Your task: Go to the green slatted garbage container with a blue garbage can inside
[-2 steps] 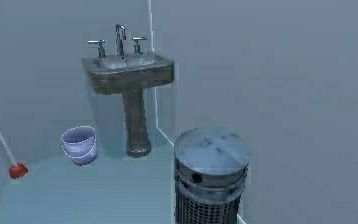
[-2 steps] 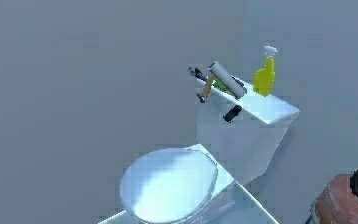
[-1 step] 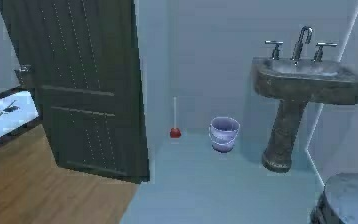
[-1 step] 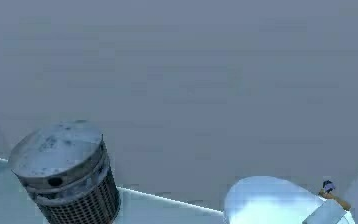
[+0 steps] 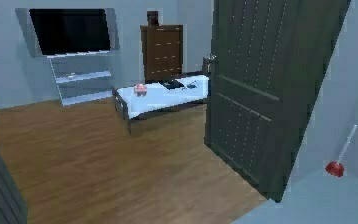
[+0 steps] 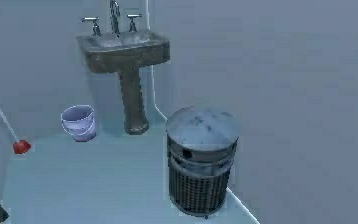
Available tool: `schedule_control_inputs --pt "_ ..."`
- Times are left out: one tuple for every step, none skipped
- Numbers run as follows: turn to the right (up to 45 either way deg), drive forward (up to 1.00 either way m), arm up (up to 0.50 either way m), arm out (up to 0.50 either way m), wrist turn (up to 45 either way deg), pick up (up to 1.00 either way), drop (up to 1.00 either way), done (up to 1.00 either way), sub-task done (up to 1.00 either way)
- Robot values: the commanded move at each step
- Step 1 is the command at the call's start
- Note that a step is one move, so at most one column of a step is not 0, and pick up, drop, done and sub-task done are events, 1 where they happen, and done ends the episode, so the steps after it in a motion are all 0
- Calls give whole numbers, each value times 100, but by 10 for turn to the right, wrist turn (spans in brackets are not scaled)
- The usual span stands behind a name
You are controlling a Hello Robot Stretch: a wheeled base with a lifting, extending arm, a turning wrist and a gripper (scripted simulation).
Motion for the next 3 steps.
schedule_control_inputs --pt "-270 0 0 0 0 0 0 0 0" --pt "0 100 0 0 0 0 0 0 0" --pt "-30 0 0 0 0 0 0 0 0"
